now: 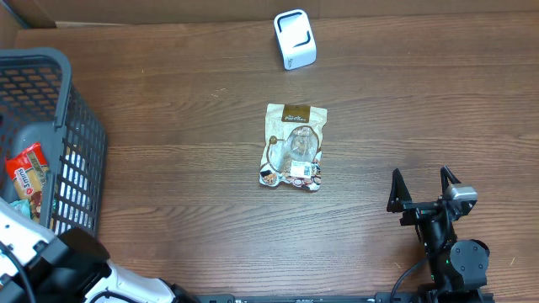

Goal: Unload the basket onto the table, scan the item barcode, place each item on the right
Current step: 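Reach the left gripper into the basket and grasp the white-gold tube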

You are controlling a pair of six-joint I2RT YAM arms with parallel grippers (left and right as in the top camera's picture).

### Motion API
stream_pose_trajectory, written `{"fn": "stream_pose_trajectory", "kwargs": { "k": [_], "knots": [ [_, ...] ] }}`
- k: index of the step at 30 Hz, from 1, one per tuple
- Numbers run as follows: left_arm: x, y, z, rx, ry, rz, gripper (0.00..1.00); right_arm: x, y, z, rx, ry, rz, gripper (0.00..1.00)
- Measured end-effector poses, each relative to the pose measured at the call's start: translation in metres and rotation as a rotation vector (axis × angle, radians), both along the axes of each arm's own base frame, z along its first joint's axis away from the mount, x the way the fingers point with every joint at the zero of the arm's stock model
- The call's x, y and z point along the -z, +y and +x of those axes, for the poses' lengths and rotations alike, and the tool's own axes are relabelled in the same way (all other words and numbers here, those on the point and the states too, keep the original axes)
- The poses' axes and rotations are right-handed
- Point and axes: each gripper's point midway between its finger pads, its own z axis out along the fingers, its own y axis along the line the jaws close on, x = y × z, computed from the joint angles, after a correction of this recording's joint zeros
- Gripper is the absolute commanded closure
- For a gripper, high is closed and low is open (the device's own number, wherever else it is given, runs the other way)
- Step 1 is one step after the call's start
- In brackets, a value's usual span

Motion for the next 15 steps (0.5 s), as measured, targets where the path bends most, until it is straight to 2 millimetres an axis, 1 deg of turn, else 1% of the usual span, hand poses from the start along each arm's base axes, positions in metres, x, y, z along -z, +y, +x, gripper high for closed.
{"fn": "stream_pose_trajectory", "kwargs": {
  "k": [3, 7, 15],
  "knots": [
    [0.034, 0.005, -0.004, 0.028, 0.053, -0.052, 0.20, 0.000, 0.000, 0.000, 0.000, 0.000, 0.000, 0.00],
    [0.079, 0.006, -0.003, 0.110, 0.110, -0.094, 0.20, 0.000, 0.000, 0.000, 0.000, 0.000, 0.000, 0.00],
    [0.143, -0.008, 0.013, 0.369, 0.116, -0.132, 0.18, 0.000, 0.000, 0.000, 0.000, 0.000, 0.000, 0.00]
  ]
}}
